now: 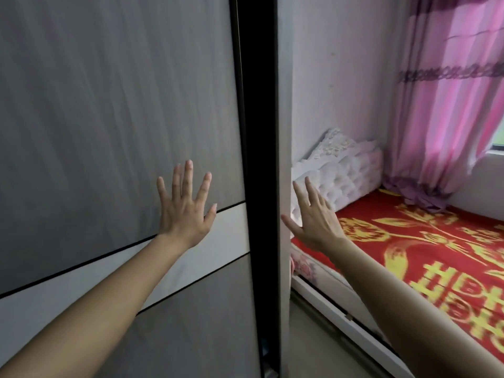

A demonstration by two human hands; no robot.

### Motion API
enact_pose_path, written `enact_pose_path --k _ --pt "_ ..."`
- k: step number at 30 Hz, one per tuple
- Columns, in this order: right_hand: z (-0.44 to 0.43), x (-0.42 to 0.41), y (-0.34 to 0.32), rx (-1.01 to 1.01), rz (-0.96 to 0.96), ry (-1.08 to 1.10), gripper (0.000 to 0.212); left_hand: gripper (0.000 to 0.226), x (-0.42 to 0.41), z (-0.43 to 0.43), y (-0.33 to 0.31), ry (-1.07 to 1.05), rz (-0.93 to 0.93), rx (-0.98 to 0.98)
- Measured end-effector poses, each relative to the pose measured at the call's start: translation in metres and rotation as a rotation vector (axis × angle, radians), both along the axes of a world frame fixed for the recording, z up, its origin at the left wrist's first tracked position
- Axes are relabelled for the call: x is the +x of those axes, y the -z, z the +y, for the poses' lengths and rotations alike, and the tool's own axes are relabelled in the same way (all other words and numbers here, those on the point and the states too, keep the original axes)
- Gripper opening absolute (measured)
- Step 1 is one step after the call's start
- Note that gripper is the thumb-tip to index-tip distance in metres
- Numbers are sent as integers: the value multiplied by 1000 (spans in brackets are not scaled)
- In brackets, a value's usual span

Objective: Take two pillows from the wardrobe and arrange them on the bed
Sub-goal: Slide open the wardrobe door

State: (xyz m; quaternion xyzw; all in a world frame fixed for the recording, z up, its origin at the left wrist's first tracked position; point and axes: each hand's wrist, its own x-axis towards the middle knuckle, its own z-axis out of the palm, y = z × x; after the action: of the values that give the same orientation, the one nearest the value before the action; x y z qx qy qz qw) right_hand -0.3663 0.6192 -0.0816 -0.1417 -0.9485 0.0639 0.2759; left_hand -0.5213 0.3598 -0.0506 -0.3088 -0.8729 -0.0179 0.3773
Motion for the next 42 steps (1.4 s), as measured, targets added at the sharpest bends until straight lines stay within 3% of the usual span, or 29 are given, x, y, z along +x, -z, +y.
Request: enact_pose_path --k 5,13,15,29,42 --pt "35 -97 -9 -170 28 -264 82 73 -47 24 -6 -194 66 53" --pt "13 -195 10 -914 -3 -554 82 78 -85 6 31 -303 233 -10" --pt "2 -204 28 -1014 -5 -550 75 78 -89 8 34 -309 274 1" --pt "-23 -212 52 -1137 258 -410 58 75 -96 10 37 -296 327 40" --pt "-71 -204 44 -1171 266 -328 56 75 -93 -35 36 -225 308 34"
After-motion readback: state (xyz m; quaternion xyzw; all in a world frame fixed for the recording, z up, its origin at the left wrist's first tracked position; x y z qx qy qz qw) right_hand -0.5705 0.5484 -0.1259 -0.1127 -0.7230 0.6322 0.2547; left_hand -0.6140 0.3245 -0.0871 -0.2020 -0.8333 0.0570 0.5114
